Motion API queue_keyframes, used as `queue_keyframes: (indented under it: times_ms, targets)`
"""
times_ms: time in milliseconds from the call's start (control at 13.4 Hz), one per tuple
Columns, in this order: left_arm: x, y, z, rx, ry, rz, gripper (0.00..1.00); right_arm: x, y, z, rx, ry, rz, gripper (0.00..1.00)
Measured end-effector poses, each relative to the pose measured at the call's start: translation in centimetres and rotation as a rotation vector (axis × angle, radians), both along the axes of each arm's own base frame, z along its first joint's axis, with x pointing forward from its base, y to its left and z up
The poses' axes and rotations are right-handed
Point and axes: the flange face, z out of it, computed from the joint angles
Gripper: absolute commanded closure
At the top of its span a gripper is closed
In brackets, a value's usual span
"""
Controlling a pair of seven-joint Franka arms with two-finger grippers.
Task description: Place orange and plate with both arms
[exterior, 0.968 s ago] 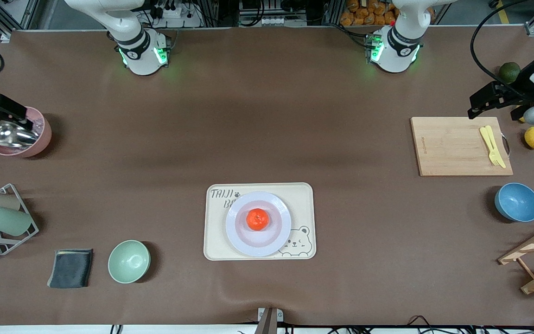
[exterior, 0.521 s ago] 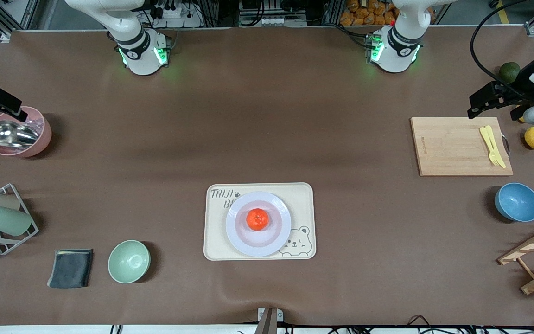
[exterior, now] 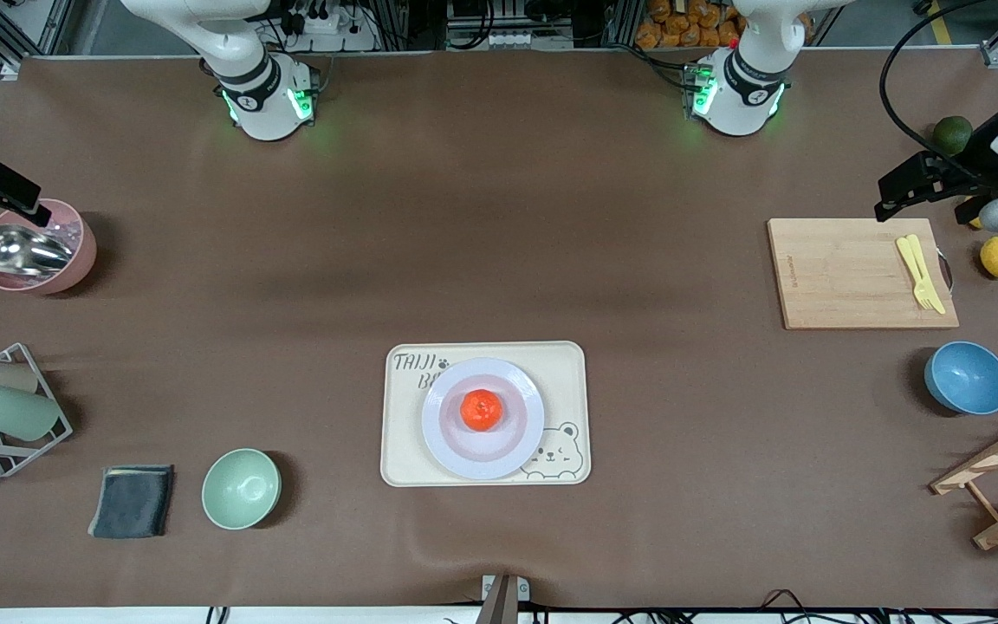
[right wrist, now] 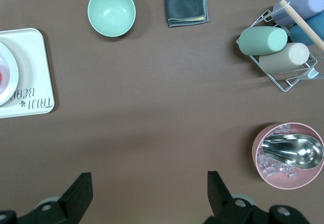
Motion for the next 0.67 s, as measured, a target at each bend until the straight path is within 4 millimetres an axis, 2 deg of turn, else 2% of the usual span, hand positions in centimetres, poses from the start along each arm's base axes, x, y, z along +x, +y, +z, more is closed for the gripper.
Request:
queue_keyframes:
  times_ms: [223,670]
  targets:
    - [0.0,0.03,0.36,-0.001,-0.008,0.001,0.0,-0.01,0.61,0.04,0.0,0.0,0.025,0.0]
    - [0.04,0.51,0.53,-0.001,-0.011,0.009,0.0,-0.08,0.61,0.12,-0.001,0.0,0.066,0.0]
